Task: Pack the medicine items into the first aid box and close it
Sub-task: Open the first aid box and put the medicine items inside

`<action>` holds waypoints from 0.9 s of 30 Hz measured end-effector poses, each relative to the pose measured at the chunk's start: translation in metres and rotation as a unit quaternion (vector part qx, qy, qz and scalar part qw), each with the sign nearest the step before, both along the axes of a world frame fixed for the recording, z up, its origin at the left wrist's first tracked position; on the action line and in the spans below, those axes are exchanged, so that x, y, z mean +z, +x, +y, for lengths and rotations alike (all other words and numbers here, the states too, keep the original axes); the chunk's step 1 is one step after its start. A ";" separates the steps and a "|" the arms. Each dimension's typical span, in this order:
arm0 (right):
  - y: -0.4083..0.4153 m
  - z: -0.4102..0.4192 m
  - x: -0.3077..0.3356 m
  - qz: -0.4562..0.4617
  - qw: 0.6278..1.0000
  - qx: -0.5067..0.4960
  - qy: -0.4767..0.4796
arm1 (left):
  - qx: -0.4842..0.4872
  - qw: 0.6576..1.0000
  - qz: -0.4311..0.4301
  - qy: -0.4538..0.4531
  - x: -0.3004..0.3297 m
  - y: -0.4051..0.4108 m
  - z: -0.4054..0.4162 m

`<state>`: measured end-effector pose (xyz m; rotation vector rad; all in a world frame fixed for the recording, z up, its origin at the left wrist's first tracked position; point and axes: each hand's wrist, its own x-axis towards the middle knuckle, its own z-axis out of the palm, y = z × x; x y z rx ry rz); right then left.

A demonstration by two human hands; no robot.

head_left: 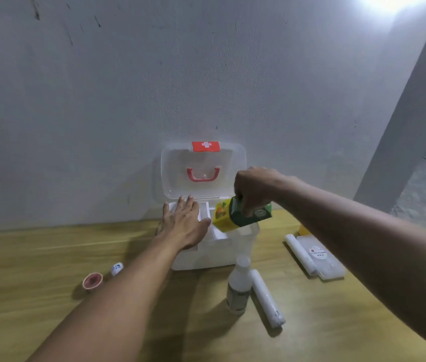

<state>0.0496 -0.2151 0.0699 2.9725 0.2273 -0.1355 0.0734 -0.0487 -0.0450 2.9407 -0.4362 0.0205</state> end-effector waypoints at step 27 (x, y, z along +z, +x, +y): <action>-0.021 -0.085 -0.055 -0.166 0.946 -0.102 0.259 | -0.008 1.000 -0.006 0.024 -0.003 0.005 0.001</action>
